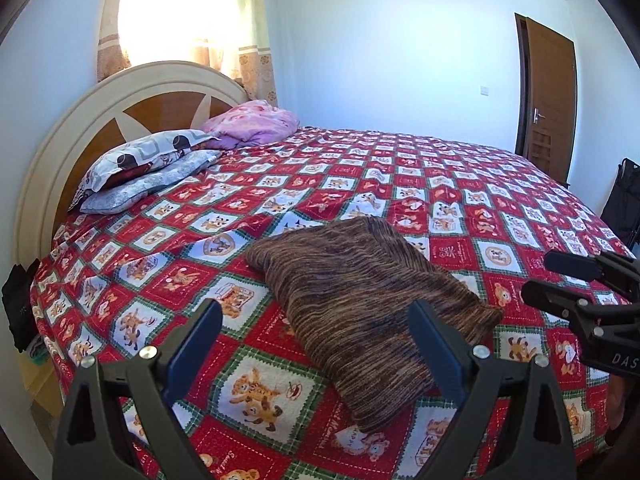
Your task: Fold small clothes
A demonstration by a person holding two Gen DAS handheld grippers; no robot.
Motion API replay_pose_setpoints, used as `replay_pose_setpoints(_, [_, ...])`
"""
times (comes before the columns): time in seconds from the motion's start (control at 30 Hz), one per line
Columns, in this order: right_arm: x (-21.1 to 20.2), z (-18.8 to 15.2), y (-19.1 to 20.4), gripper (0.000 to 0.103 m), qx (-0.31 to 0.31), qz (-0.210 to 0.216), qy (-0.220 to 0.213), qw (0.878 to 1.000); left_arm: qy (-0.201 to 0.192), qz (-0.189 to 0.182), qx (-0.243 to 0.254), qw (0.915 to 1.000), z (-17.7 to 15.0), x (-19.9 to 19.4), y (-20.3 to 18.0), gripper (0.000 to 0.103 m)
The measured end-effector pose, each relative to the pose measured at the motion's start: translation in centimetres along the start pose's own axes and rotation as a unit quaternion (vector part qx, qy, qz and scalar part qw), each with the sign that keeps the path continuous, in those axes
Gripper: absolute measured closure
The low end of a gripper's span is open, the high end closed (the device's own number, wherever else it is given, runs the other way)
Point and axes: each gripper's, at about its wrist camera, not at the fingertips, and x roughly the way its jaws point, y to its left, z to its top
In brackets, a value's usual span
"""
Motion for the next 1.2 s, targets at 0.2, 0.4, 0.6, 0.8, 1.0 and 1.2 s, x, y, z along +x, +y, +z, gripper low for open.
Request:
replay_pose_setpoints(0.2, [-0.1, -0.1, 0.0, 0.04, 0.004, 0.002, -0.001, 1.0, 0.001, 0.001, 0.0, 1.0, 0.0, -0.2, -0.1, 0.006])
replay_pose_setpoints(0.4, [0.0, -0.3, 0.1, 0.04, 0.004, 0.002, 0.0, 1.0, 0.002, 0.001, -0.001, 1.0, 0.1, -0.3, -0.2, 0.006])
replay_pose_setpoints(0.6, [-0.1, -0.3, 0.1, 0.04, 0.004, 0.003, -0.001, 1.0, 0.002, 0.002, -0.001, 1.0, 0.1, -0.3, -0.2, 0.006])
replay_pose_setpoints(0.8, [-0.1, -0.4, 0.2, 0.039, 0.003, 0.003, -0.005, 1.0, 0.0, 0.002, -0.003, 1.0, 0.1, -0.3, -0.3, 0.003])
replay_pose_setpoints(1.0, [-0.6, -0.4, 0.2, 0.039, 0.004, 0.002, -0.014, 1.0, 0.006, 0.001, -0.006, 1.0, 0.1, -0.3, -0.3, 0.002])
replay_pose_setpoints(1.2, [-1.6, -0.1, 0.4, 0.039, 0.003, -0.002, -0.035, 0.999, -0.006, 0.01, -0.008, 0.9999, 0.4, -0.9, -0.1, 0.001])
